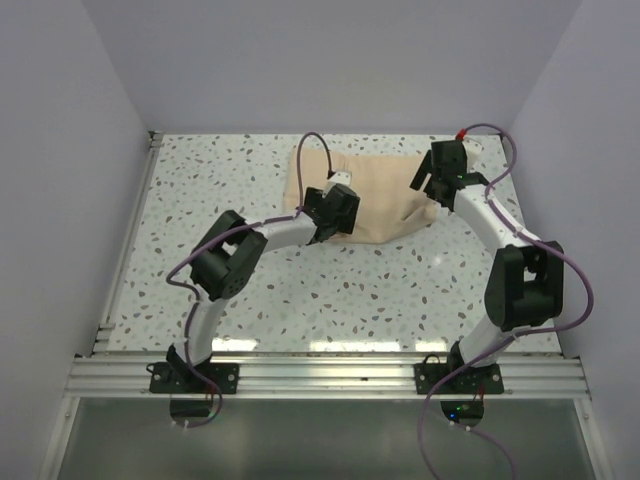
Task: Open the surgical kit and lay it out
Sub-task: Open the surgical kit at the center of the board.
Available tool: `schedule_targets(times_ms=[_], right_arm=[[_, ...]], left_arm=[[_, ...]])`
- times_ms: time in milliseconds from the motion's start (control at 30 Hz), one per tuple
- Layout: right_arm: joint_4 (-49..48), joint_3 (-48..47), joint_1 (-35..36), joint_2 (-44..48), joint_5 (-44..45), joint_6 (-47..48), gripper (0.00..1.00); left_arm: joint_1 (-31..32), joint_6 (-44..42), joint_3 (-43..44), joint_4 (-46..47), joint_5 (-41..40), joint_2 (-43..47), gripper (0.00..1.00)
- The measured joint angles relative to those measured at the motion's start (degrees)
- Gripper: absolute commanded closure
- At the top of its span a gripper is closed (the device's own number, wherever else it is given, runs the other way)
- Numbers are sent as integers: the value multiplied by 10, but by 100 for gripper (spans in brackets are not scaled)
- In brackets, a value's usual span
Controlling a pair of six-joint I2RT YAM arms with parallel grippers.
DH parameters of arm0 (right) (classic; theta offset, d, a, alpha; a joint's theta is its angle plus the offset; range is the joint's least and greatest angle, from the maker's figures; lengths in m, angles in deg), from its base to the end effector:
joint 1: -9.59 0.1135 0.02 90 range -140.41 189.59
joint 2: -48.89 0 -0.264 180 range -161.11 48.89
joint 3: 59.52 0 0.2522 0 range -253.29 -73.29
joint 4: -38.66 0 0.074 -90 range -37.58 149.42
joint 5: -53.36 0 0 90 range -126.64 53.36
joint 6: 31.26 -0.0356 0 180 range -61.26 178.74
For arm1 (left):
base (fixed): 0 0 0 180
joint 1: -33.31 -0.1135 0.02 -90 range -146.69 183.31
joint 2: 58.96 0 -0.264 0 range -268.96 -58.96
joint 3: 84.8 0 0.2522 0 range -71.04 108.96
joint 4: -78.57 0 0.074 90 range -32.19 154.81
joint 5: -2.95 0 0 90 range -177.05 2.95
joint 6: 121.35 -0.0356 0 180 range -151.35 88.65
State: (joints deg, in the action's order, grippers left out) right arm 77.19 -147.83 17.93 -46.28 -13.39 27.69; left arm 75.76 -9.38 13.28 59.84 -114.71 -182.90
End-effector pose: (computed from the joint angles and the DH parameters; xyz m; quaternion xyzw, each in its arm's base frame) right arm 0.3673 0.0396 0.2703 0.2534 0.8734 -0.0502 0.4128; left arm 0.3576 -0.3047 0.1484 0.0684 0.8979 -0.0132 0.4347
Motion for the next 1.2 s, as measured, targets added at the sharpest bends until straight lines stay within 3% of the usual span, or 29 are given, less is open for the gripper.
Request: schedule_targets(times_ms=[333, 700, 733, 767, 800, 1200], right_arm=[[-3, 0, 0, 0, -5, 0, 2], [-4, 1, 0, 0, -5, 3, 2], [-4, 2, 0, 0, -5, 3, 2], [-5, 3, 0, 0, -5, 3, 2], [-6, 5, 0, 0, -5, 4, 2], [-8, 16, 0, 0, -4, 6, 2]], left_arm=[[-1, 12, -55, -12, -23, 66, 0], [-4, 16, -60, -21, -19, 102, 0], [-5, 20, -60, -23, -18, 101, 17], [-5, 24, -60, -23, -17, 99, 27], [-6, 28, -60, -24, -14, 95, 30], [-15, 34, -57, -35, 18, 66, 19]])
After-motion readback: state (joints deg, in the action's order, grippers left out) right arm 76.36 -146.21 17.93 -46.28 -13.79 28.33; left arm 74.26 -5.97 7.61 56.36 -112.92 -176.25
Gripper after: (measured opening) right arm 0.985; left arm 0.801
